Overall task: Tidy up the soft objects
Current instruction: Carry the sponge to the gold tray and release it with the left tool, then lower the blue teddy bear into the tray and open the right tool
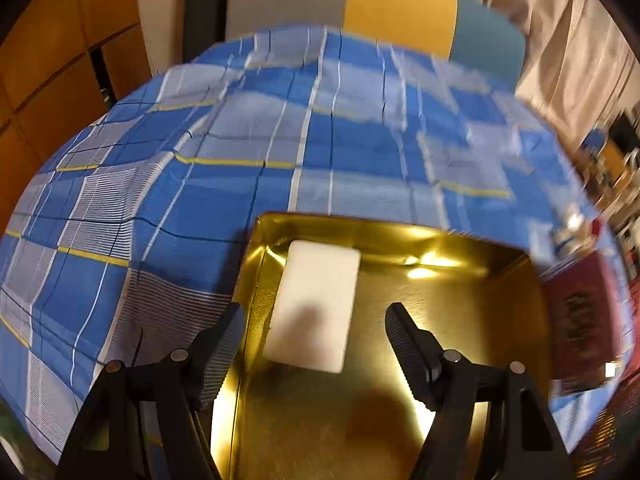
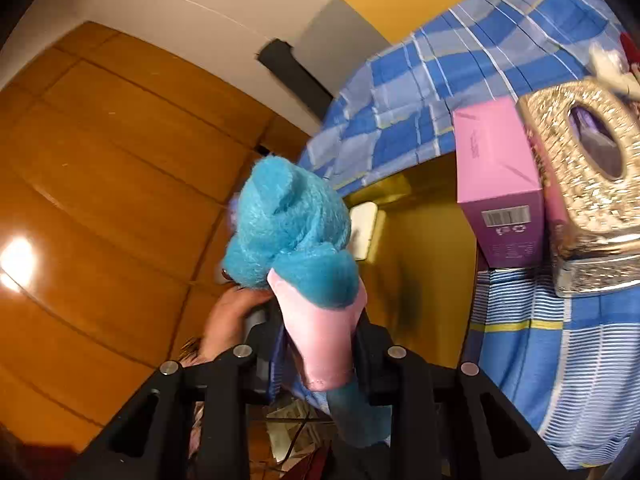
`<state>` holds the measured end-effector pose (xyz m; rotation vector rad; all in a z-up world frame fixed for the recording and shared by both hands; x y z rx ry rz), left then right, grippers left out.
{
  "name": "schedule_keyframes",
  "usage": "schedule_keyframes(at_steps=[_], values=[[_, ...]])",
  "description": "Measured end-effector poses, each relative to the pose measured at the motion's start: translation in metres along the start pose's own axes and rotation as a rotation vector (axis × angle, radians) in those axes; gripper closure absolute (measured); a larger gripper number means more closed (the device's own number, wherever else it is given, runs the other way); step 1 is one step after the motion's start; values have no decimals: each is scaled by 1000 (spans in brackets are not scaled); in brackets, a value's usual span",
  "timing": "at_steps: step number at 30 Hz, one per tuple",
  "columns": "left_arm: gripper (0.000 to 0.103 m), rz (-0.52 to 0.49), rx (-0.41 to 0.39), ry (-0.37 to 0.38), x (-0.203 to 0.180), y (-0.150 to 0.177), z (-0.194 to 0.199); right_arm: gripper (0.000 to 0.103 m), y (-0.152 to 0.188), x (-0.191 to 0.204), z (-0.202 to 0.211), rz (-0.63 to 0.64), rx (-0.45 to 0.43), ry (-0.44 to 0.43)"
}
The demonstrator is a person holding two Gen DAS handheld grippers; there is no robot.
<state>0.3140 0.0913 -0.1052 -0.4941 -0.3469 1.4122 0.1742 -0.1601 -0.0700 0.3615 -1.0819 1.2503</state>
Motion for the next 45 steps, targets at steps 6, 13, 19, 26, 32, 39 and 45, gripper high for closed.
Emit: schedule_keyframes(at_steps=[6,13,19,26,32,39,45], values=[[30,172,-128,56,31,27,58,74,-24,-13,-62,-127,34,81],[30,294,-186,51,56,80,88,73,-39,-34,-137,-241,76,203],[30,329,-166,45,66,98,85,73,-47,-42,-173,-318,63,241],[30,365,-170,49,77,105,87,65,-61,-39,-196,-298,-22,357],[30,400,-166,33,87,111,85,40,-62,-17,-189,-162,-29,412],[30,396,-151,53,75,113,79,33,-51,19,-141,42,-73,409],[30,337,-169,106,49,112,83,33,-34,56,-86,246,-142,355]])
Point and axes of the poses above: each gripper's, at about its wrist camera, not at the fingertips, and z roughly against the way its jaws point, x to its left, y to its underside, the point moved 4 cm from there along -z, roughly the way its jaws point, and after that the axes turned 7 degrees about -z, right-handed, at the moved point
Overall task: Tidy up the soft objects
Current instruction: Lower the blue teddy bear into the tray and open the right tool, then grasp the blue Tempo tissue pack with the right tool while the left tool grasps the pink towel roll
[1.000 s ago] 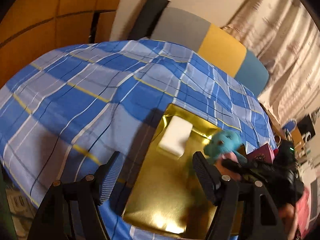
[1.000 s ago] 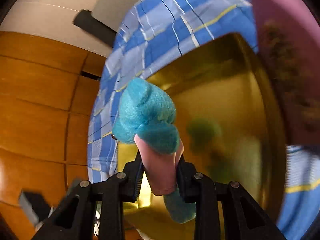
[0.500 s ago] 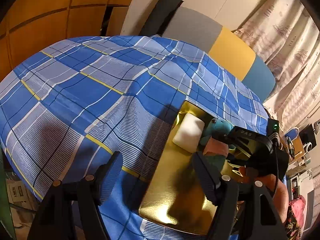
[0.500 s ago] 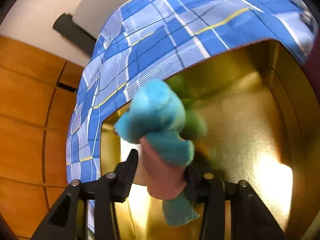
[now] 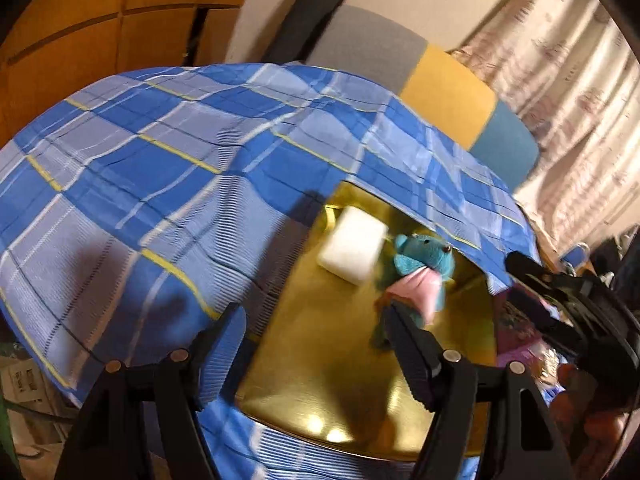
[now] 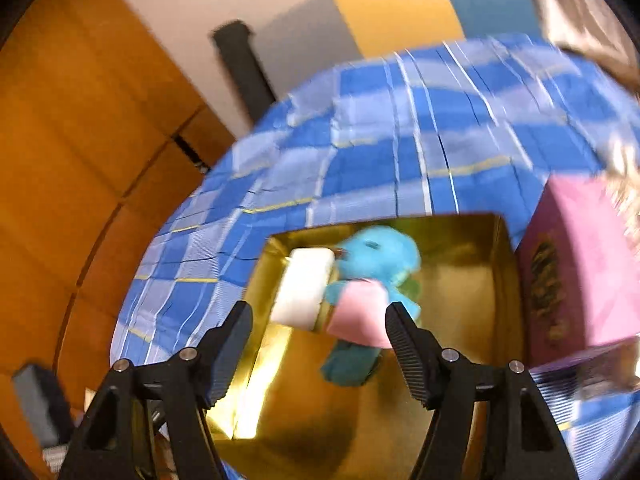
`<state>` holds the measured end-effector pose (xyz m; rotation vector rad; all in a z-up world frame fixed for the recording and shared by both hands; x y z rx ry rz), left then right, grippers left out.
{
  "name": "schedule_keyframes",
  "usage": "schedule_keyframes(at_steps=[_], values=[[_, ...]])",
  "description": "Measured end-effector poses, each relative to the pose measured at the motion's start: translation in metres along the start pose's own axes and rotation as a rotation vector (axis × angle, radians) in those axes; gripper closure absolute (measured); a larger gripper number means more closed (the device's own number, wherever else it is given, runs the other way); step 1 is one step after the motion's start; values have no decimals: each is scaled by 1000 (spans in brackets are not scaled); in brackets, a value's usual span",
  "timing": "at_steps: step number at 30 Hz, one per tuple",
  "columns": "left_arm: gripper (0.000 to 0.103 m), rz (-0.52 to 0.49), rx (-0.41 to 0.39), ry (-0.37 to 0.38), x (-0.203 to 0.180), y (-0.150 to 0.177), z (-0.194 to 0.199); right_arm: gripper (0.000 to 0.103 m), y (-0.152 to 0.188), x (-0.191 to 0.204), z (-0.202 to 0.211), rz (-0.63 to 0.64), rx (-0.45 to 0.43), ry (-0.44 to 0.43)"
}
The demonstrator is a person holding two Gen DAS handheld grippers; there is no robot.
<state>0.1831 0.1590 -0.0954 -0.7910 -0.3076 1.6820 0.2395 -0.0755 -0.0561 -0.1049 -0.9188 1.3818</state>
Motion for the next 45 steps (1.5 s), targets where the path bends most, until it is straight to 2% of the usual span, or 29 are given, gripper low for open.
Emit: schedule_keyframes(at_steps=[3,6,8,11,14,19,22,28,29,30,32,33,35,39,43,45], values=[[30,-29,-2,55,-19,6,2,33,3,-2,44,85,-101,-1],[30,-82,-6,109,-43,12,4,33,3,-16,84,127,-197,36],[30,-124,-7,136,-61,19,5,32,3,-39,112,126,-258,98],[30,-198,10,187,-93,30,4,31,3,-81,141,84,-305,173],[30,-254,30,232,-123,45,3,31,6,-128,161,38,-318,263],[30,-348,49,311,-171,67,6,30,16,-226,178,-110,-281,395],[30,-430,77,321,-202,81,3,29,24,-285,180,-142,-225,515],[30,-590,131,346,-257,114,-2,29,27,-400,203,-248,-132,657],[30,-605,138,345,-263,117,-3,27,24,-417,211,-261,-136,688],[30,-623,148,349,-271,121,-4,18,19,-435,218,-272,-138,710],[30,-641,161,358,-284,126,-7,7,8,-462,230,-289,-134,742],[30,-649,165,363,-290,128,-8,6,1,-477,239,-289,-148,773],[30,-662,167,364,-303,131,-10,0,-14,-502,247,-285,-145,790],[30,-691,178,373,-331,132,-14,0,-27,-538,235,-265,-48,763],[30,-728,183,384,-361,132,-16,0,-28,-557,213,-252,22,740],[30,-747,185,384,-376,132,-18,0,-29,-553,199,-214,52,739]])
Point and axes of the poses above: each gripper's, at about its wrist camera, not at the fingertips, and z roughly against the way its jaws point, x to its left, y to its underside, the point moved 4 cm from there along -z, roughly the way its jaws point, and after that the axes turned 7 degrees about -z, right-handed, at the moved point
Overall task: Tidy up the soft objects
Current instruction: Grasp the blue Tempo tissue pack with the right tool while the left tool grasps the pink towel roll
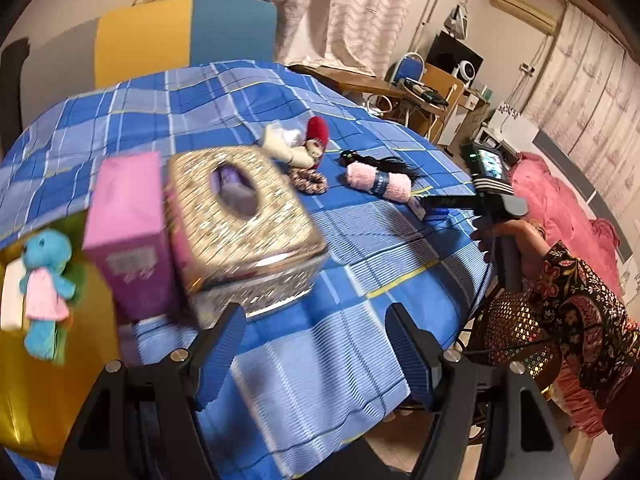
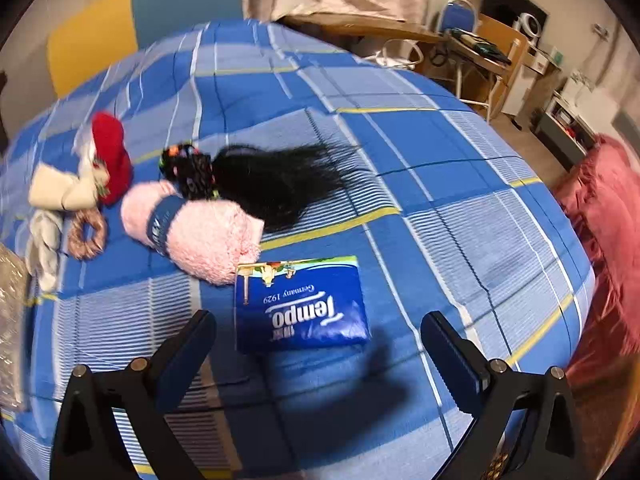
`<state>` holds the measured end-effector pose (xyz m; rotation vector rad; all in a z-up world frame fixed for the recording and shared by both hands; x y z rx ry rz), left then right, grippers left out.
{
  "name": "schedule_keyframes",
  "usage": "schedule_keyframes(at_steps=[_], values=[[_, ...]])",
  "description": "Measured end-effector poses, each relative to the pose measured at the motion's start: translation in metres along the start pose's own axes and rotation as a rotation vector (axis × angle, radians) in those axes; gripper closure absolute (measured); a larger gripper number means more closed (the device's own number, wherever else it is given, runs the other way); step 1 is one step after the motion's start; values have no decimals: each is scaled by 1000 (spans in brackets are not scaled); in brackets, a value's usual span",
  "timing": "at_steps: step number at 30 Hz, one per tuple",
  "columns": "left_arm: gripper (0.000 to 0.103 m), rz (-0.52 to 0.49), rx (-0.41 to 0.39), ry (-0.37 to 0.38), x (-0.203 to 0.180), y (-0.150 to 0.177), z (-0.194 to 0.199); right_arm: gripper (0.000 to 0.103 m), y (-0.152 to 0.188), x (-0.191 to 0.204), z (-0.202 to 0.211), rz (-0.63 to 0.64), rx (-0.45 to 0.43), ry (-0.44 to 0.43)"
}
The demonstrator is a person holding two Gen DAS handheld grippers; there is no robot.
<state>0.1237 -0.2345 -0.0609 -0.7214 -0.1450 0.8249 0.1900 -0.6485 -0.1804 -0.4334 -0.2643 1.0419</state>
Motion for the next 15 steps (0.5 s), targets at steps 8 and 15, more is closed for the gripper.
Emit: schedule_keyframes(at_steps=[8,15], values=[[30,-69,14,24,-39,-43,-30,29,1,8,-22,40,66,-2],[30,-43,72,14,-53,-83,-69,30,15,18,-3,-4,131,-239]])
Point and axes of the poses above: each gripper's, at about its wrist camera, not at the fingertips, and z roughly against the way its jaws point, x to its left, y to its underside, the point moved 4 cm from there along -z, roughly the way its jaws point, and after that the axes turned 7 degrees about -z, right-handed, at the moved point
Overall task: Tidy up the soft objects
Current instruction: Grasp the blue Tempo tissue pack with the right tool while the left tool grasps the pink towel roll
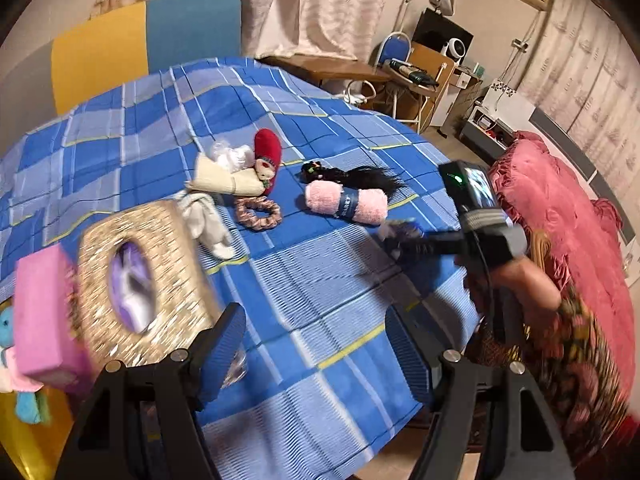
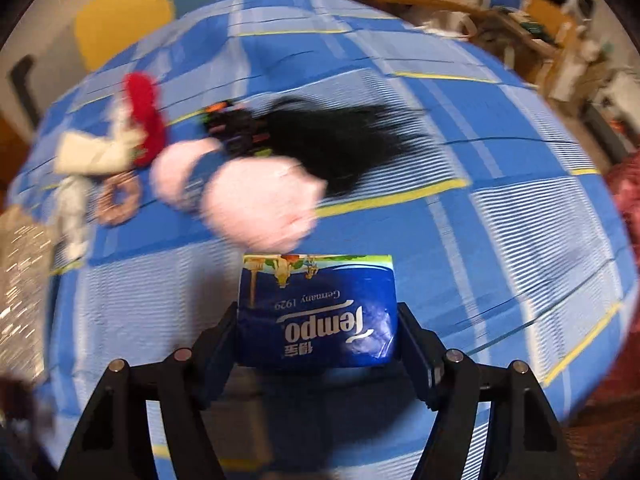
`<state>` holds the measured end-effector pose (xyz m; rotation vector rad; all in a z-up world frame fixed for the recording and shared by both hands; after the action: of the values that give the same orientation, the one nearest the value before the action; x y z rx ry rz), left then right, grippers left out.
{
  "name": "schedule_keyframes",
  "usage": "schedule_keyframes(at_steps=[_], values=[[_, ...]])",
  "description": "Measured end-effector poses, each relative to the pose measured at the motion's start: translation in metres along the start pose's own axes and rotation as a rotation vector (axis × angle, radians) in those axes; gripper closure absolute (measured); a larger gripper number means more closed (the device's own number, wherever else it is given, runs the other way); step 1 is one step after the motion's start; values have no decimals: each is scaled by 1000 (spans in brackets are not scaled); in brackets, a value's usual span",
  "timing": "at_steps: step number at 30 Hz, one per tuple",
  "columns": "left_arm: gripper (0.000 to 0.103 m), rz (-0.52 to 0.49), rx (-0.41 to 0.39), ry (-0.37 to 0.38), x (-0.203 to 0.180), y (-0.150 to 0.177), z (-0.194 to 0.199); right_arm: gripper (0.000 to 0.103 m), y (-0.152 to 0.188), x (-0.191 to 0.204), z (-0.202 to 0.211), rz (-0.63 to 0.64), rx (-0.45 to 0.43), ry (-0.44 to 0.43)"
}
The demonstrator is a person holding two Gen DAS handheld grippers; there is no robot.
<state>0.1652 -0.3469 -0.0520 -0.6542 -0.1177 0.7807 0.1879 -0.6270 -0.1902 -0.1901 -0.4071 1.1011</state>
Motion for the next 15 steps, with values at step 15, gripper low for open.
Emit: schedule_keyframes(at_steps=[15], values=[[30,88,82,-76,3,-46,-68,30,-32,11,-9,41,-90,170]])
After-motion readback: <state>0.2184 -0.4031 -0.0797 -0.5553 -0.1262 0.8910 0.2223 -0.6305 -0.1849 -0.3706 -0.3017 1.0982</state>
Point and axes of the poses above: each gripper's, at about its wrist camera, not at the fingertips, and z roughly against the way its jaws point, x to its left, y to its underside, the point moved 4 cm from there along -z, roughly the way its jaws point, and after that the axes turned 7 degrees about -z, right-handed, at the moved point
